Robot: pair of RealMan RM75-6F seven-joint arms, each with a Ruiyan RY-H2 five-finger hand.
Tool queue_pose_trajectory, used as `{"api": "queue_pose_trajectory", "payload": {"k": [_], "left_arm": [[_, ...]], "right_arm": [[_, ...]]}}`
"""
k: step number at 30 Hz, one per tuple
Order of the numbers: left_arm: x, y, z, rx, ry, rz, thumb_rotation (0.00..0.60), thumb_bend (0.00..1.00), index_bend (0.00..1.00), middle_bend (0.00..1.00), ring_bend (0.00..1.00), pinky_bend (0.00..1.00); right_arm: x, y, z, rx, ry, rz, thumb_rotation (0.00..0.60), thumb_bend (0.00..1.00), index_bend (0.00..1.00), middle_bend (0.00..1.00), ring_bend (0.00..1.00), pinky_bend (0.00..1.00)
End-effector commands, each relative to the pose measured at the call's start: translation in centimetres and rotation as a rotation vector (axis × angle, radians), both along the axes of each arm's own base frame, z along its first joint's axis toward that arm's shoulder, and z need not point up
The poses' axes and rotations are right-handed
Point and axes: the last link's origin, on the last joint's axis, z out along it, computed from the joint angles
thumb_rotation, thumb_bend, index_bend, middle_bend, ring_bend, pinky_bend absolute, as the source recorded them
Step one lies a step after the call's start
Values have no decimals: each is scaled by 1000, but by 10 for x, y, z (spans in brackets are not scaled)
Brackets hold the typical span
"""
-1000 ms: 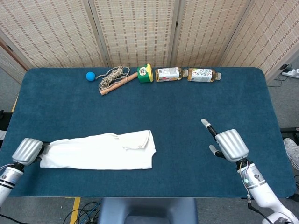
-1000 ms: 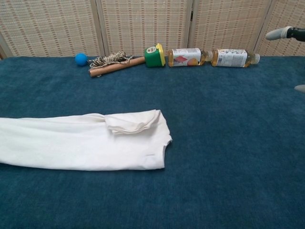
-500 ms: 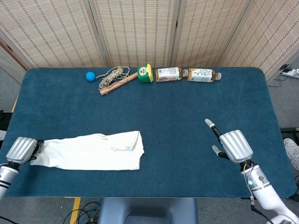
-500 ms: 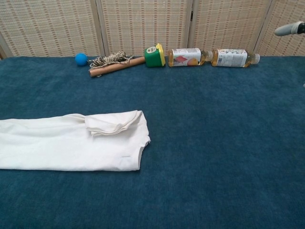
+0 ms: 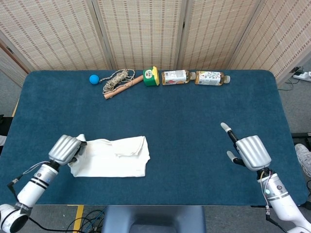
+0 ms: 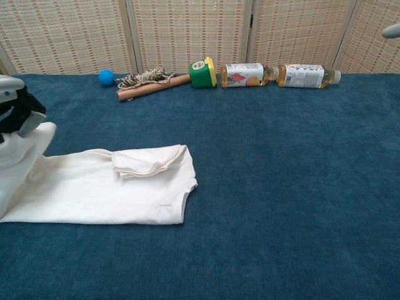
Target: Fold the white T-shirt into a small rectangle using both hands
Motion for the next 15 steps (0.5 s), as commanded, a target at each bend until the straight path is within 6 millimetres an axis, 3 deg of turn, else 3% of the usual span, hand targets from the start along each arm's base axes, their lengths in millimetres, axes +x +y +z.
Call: {"api": "queue_pose_trajectory", "payload": {"k": [1, 15], "left_arm": [[41, 10, -10, -23, 18, -27, 600, 547, 709, 841, 733, 910], [100, 11, -60, -53, 32, -38, 600, 547, 704, 838, 733, 910]], "right_arm": [[-2, 0, 1, -3, 0, -4, 600, 331, 3, 921, 938, 1000], [-10, 1, 5, -12, -4, -30, 600, 331, 3, 921, 938, 1000]]}}
